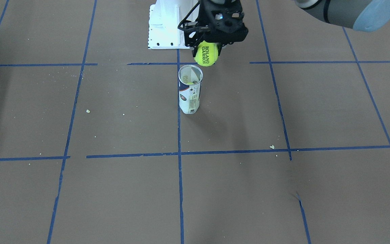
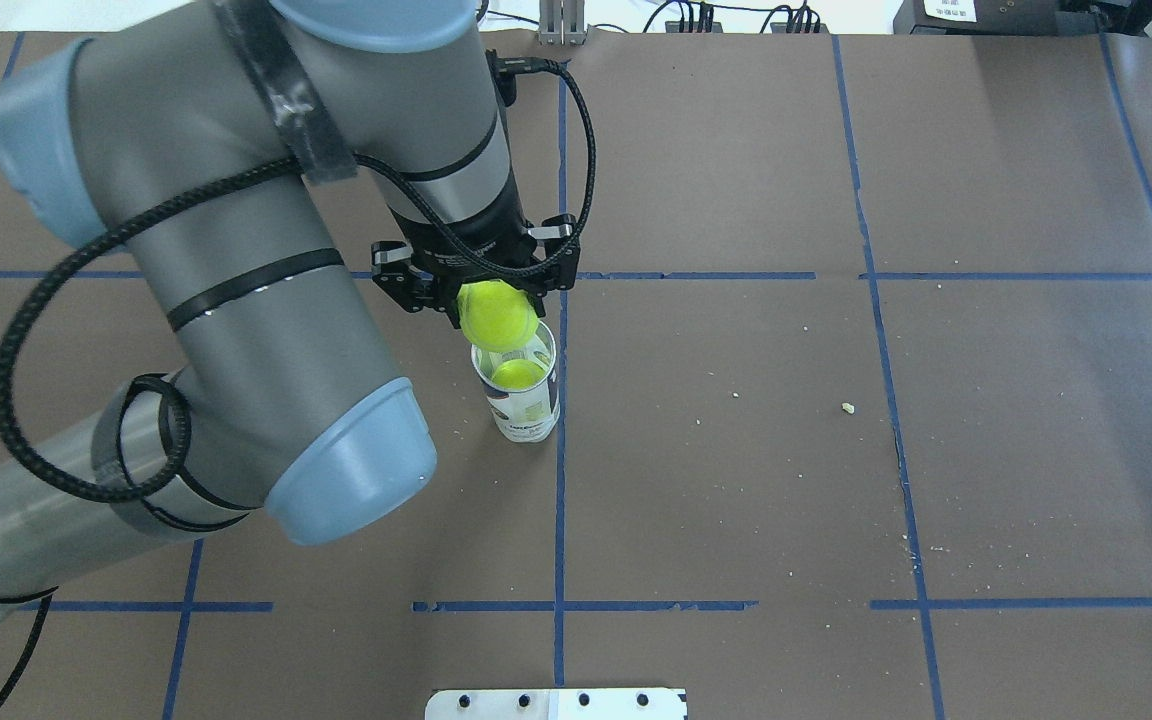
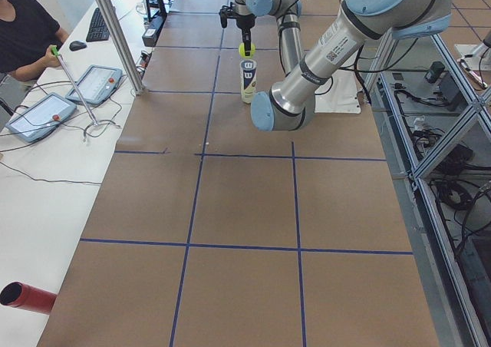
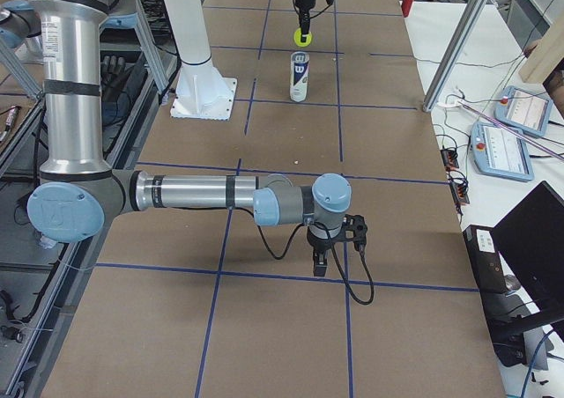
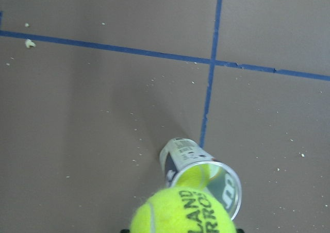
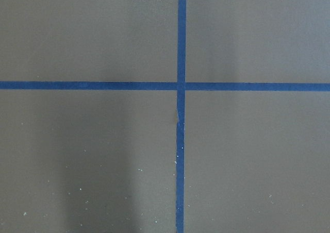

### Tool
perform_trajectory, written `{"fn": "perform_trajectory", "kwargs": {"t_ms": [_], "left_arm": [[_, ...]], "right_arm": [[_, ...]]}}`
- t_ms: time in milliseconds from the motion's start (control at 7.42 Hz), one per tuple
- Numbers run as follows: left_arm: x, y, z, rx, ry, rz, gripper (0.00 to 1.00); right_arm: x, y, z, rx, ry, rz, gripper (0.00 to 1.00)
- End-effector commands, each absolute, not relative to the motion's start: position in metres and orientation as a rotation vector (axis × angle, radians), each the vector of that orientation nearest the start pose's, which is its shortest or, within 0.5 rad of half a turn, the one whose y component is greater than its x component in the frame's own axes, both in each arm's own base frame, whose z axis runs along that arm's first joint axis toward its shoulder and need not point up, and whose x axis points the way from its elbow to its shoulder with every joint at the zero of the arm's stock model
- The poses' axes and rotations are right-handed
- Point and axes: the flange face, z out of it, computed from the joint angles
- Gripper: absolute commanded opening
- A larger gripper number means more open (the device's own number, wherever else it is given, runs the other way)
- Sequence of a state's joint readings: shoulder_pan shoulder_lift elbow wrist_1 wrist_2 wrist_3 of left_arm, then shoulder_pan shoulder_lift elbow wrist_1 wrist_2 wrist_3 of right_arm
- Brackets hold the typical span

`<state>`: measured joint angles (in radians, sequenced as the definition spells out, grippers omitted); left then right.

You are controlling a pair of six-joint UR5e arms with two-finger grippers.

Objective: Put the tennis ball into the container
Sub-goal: 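Lift the ball with the left gripper and carry it above the clear cup, then open the left gripper to drop the ball into the cup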

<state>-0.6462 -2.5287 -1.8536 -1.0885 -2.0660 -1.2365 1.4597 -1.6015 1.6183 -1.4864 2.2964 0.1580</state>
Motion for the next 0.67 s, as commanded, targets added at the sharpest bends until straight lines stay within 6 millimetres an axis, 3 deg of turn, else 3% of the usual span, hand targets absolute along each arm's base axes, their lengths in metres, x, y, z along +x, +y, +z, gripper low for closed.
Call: {"fn": "perform_trajectory", "kwargs": {"t_ms": [0, 539], "left_arm": [[0.457, -0.428, 0.036, -0.085, 0.874, -0.091, 0.0], [0.456, -0.428, 0.057, -0.091, 0.854, -0.093, 0.0]], "right_arm": [[0.013, -0.49, 0.645, -0.001, -0.731, 0.009, 1.0], [0.013, -0.49, 0.645, -0.002, -0.731, 0.007, 1.0]]}}
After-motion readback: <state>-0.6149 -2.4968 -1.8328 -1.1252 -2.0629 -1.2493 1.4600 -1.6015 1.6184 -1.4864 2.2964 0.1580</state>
